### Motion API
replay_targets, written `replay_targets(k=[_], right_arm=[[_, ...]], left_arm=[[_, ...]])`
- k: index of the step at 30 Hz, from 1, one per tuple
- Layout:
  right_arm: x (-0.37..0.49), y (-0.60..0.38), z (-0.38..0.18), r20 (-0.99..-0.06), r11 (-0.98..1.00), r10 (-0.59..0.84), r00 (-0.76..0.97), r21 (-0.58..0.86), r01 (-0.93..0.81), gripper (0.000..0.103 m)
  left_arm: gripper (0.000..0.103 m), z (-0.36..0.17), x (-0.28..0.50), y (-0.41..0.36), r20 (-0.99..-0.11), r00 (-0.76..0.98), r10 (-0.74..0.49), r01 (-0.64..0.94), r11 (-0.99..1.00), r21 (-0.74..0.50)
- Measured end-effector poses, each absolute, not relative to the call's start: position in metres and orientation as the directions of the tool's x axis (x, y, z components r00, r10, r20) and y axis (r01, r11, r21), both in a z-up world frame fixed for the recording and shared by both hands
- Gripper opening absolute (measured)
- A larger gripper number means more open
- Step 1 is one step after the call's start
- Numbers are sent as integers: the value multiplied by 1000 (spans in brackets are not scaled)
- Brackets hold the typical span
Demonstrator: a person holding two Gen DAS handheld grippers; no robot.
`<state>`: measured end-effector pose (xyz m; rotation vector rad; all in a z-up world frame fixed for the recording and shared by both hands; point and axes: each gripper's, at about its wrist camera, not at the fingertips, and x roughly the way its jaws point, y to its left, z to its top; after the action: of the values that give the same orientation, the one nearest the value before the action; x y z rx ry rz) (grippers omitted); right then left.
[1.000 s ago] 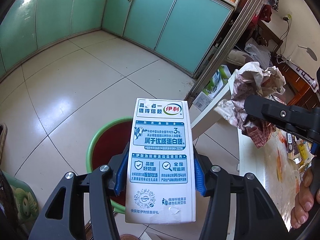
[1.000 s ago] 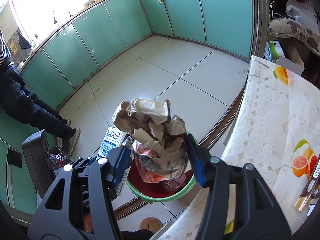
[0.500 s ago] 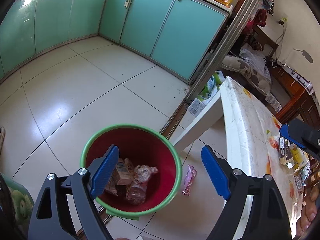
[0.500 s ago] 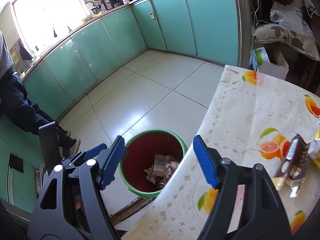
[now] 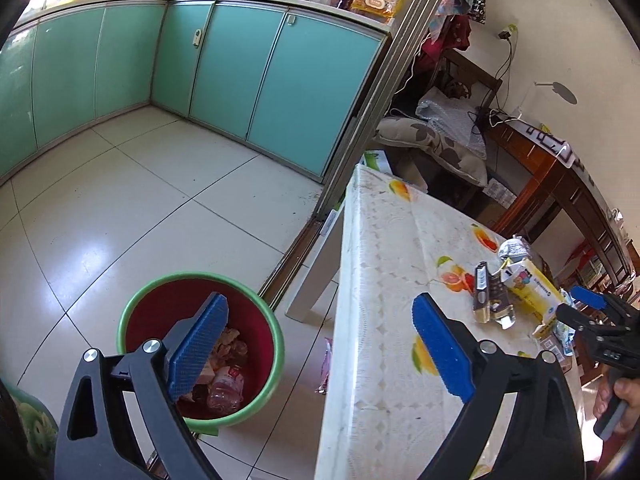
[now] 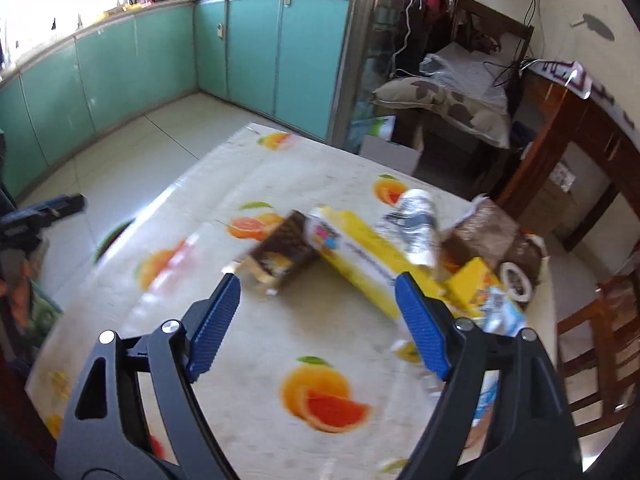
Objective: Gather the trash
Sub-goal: 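Grasp the brown cigarette box with the left gripper while the right gripper grasps the yellow carton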
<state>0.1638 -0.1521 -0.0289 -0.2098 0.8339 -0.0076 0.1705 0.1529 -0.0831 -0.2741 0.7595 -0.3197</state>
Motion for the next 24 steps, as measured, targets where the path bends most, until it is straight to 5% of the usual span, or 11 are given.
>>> replay_targets(k=[9, 10, 13, 15, 19, 24], right_arm=[[196, -187, -71, -784, 895, -256, 566, -413, -168, 80], [197, -185, -77, -782, 883, -272, 560, -435, -178, 57], [188, -179, -78, -755, 860, -300, 583, -479, -177, 37], [173, -184, -60, -769, 913, -197, 609, -369, -171, 12], [137, -210, -31, -737, 991, -29, 675, -110, -77, 11], [121, -226, -42, -762, 998, 66, 644, 37, -59, 11]], left_arm=[[95, -57, 156, 80, -608, 663, -437, 321, 900, -297], [95, -58, 156, 71, -615, 657, -436, 325, 900, -290], [95, -59, 151, 51, -616, 644, -454, 365, 890, -274], [95, -60, 149, 37, -617, 642, -455, 392, 886, -246], [95, -67, 151, 11, -622, 630, -465, 434, 875, -214], [95, -77, 169, -25, -655, 574, -491, 454, 857, -244]])
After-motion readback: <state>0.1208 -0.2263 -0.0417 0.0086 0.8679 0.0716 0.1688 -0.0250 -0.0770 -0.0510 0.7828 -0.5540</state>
